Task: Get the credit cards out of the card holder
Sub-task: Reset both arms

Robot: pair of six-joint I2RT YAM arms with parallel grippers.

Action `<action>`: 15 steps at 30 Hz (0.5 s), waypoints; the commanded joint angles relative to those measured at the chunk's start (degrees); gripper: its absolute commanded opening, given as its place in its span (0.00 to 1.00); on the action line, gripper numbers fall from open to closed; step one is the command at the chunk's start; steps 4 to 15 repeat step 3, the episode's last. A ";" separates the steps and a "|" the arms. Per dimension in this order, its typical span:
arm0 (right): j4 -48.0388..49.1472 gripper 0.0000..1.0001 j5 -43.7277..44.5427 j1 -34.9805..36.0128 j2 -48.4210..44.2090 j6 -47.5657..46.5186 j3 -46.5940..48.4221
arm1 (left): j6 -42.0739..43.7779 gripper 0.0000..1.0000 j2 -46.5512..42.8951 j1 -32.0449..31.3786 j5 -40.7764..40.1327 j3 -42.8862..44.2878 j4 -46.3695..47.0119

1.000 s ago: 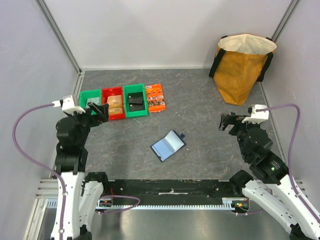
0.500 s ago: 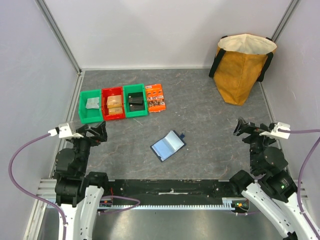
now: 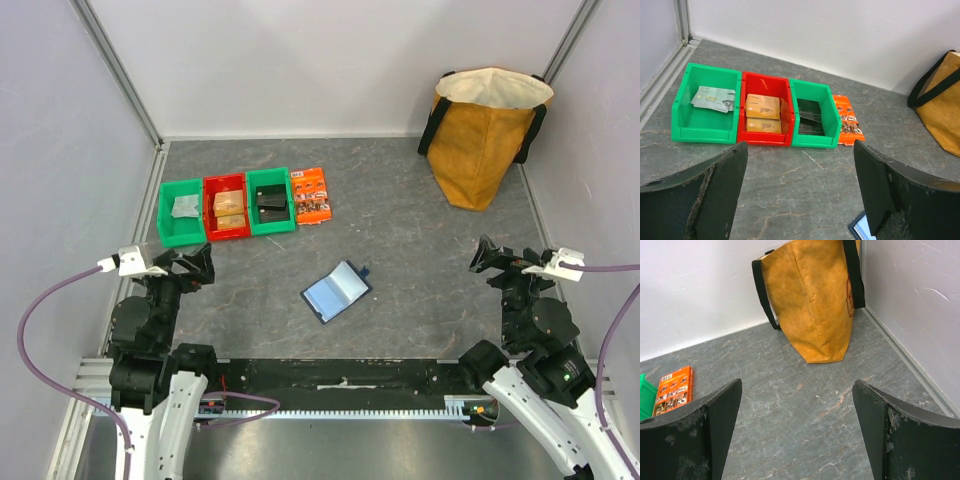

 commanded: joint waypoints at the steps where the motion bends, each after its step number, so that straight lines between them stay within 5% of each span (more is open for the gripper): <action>1: 1.79 0.98 0.17 -0.02 0.02 -0.93 -0.48 | 2.62 0.91 0.16 -0.10 -0.26 -0.06 -0.03; 15: 1.70 0.98 -0.09 -0.11 -0.07 -0.84 -0.48 | 2.53 0.92 -0.01 -0.02 -0.70 -0.23 -0.11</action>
